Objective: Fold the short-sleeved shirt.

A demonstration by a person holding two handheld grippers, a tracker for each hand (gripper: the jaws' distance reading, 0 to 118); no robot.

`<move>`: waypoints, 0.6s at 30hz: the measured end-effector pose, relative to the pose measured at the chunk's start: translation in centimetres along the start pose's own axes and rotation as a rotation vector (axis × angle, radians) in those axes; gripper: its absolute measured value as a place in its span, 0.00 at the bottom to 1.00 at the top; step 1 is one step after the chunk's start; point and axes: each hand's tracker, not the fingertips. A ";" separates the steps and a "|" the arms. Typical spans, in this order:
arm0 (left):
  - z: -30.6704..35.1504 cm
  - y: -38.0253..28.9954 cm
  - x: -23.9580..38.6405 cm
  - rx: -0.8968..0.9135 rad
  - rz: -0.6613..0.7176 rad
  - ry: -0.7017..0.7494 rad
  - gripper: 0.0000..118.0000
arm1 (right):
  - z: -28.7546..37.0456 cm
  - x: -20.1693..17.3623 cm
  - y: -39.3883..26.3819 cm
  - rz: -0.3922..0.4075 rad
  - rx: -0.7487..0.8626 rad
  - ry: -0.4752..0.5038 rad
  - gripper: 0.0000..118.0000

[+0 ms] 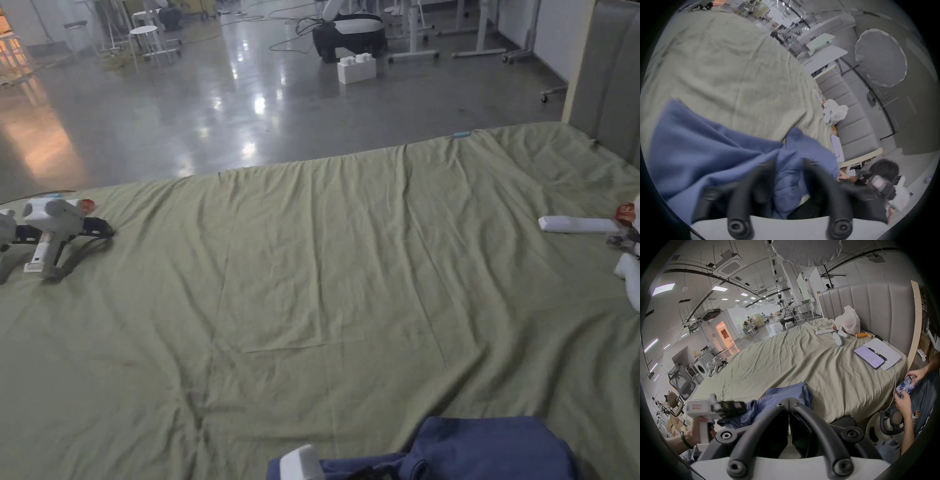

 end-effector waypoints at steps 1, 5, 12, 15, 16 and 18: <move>1.6 0.7 -0.2 0.037 0.006 -0.033 0.66 | -0.1 -0.1 0.0 0.002 -0.001 0.004 0.00; 8.5 3.2 -3.0 0.192 0.067 -0.032 0.81 | -0.9 -0.6 0.1 0.006 -0.009 0.030 0.00; 10.1 1.9 -10.9 0.186 0.351 0.020 0.69 | -1.7 -1.7 -0.3 0.032 -0.036 0.063 0.00; 7.6 -0.1 -11.3 0.154 0.417 -0.025 0.54 | -1.4 -1.9 -0.2 0.046 -0.037 0.061 0.00; 7.1 -0.4 -11.2 0.162 0.409 -0.039 0.51 | -1.3 -1.9 -0.1 0.049 -0.036 0.060 0.00; 6.1 -0.7 -10.5 0.180 0.419 -0.007 0.40 | -1.0 -1.8 0.0 0.051 -0.033 0.052 0.00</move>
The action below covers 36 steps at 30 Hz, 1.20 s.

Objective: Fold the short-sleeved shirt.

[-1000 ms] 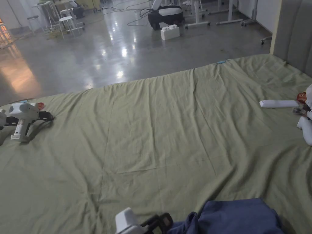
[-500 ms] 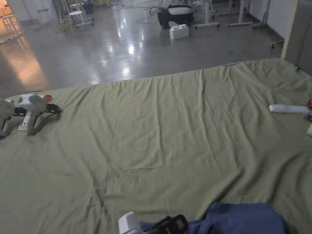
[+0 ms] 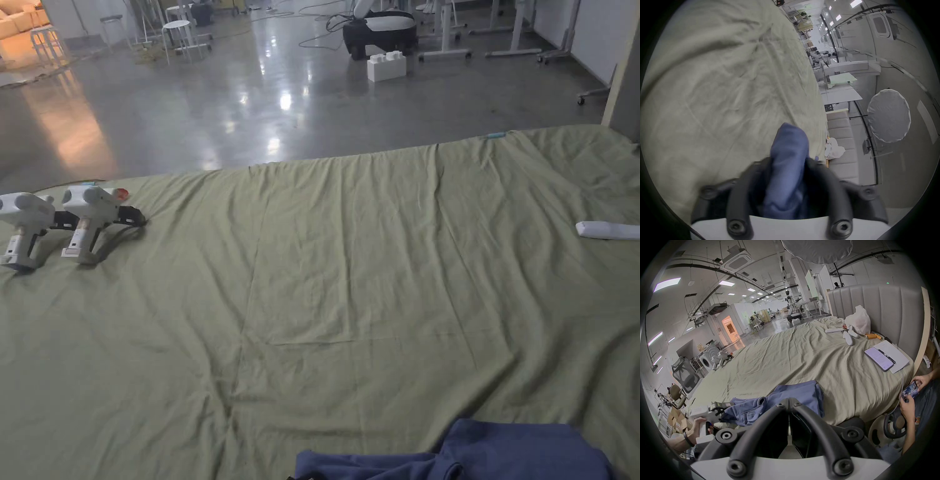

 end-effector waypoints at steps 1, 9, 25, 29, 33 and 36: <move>-0.3 0.1 0.0 0.004 0.016 0.024 0.20 | 0.1 0.1 0.1 0.000 0.001 -0.004 0.00; 5.3 2.7 1.7 0.092 -0.009 0.009 0.07 | 0.2 0.7 0.2 -0.016 0.012 -0.014 0.00; -1.3 -5.0 16.5 -0.007 -0.729 0.145 0.07 | 0.2 1.0 -0.4 -0.033 0.020 0.021 0.00; -7.3 -9.7 16.8 -0.155 -0.823 0.151 0.08 | 1.5 1.6 -1.0 -0.059 0.034 -0.016 0.00; -10.5 -11.2 16.0 -0.249 -0.822 0.151 0.17 | 2.1 2.3 -1.6 -0.069 0.033 -0.055 0.00; -10.0 -10.1 16.0 -0.254 -0.718 0.118 0.46 | 2.1 3.0 -2.0 -0.089 0.028 -0.064 0.00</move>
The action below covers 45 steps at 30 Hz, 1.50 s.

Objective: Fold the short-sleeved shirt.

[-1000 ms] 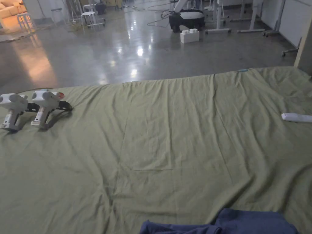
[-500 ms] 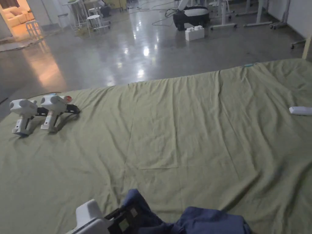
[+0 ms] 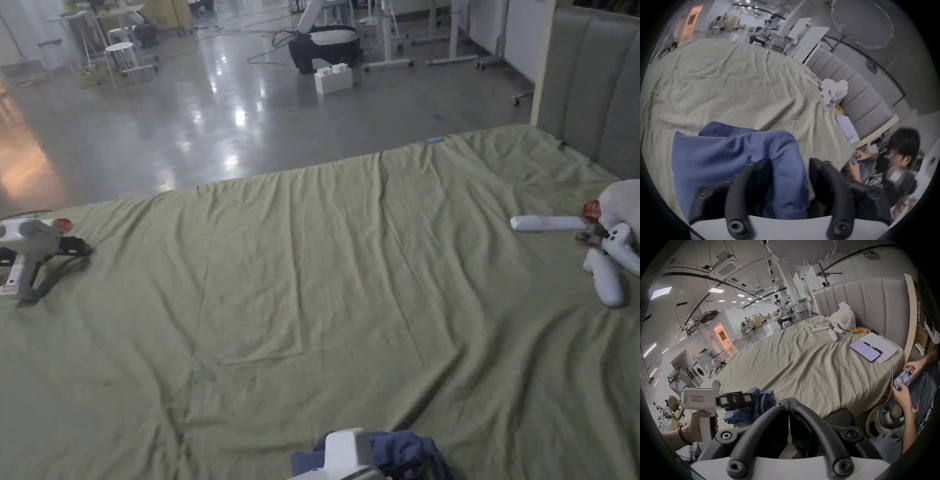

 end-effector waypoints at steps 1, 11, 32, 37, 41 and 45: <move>1.1 0.3 -0.2 0.035 0.033 -0.032 0.59 | 0.0 0.2 -0.1 -0.004 -0.001 0.001 0.00; 3.6 0.9 -3.2 0.117 0.194 -0.109 0.01 | -0.7 1.3 -0.9 -0.031 -0.022 0.000 0.00; 7.2 2.3 -3.3 0.120 0.097 -0.151 0.86 | -13.4 -6.2 -0.6 0.106 -0.249 0.292 0.00; 11.6 1.8 -9.3 0.161 0.196 -0.089 0.87 | -21.6 -6.7 -2.1 0.250 -0.419 0.124 0.00; 11.4 0.6 -13.2 0.142 0.333 -0.048 0.88 | -22.3 -5.6 -2.8 0.184 -0.424 0.150 0.00; 7.2 -0.7 -14.9 0.040 0.440 -0.110 0.87 | -22.4 -6.3 -2.8 0.231 -0.430 0.128 0.00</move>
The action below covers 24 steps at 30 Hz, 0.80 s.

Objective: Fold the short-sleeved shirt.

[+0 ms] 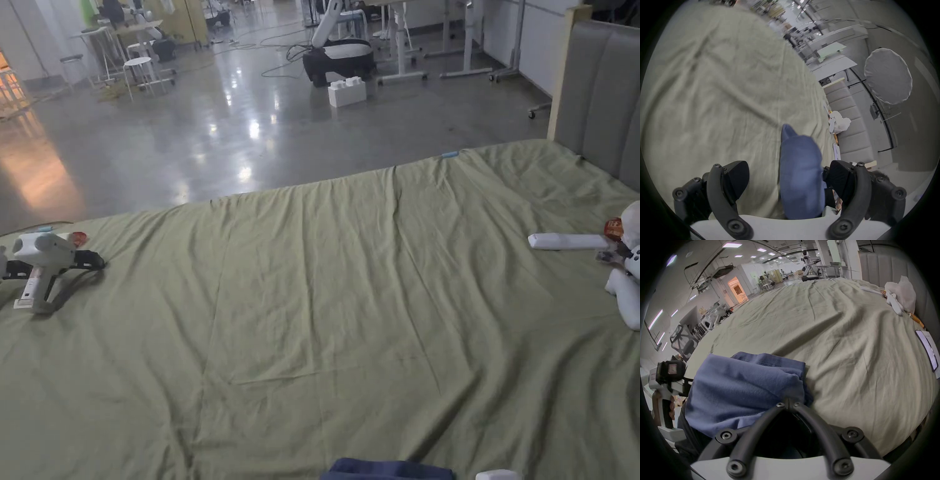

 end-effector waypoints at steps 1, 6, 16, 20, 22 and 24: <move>-1.0 -0.3 0.0 -0.008 -0.005 0.010 0.84 | 0.2 -0.3 0.1 0.001 -0.005 -0.005 0.00; -4.1 -0.6 1.2 -0.012 -0.027 -0.056 0.48 | 0.2 -0.2 0.3 -0.002 -0.018 -0.010 0.00; 0.3 1.5 2.6 0.004 -0.035 -0.052 0.30 | 4.1 -0.5 0.3 -0.053 0.088 0.105 0.00; 10.2 6.0 0.1 0.119 -0.054 0.012 0.30 | 6.8 -0.1 -0.5 -0.111 0.124 0.133 0.00; 16.1 8.6 -2.6 0.191 -0.038 0.101 0.30 | 7.2 0.1 -1.0 -0.129 0.119 0.117 0.00; 22.3 11.5 -6.1 0.264 -0.002 0.228 0.30 | 6.9 0.2 -1.7 -0.140 0.098 0.109 0.00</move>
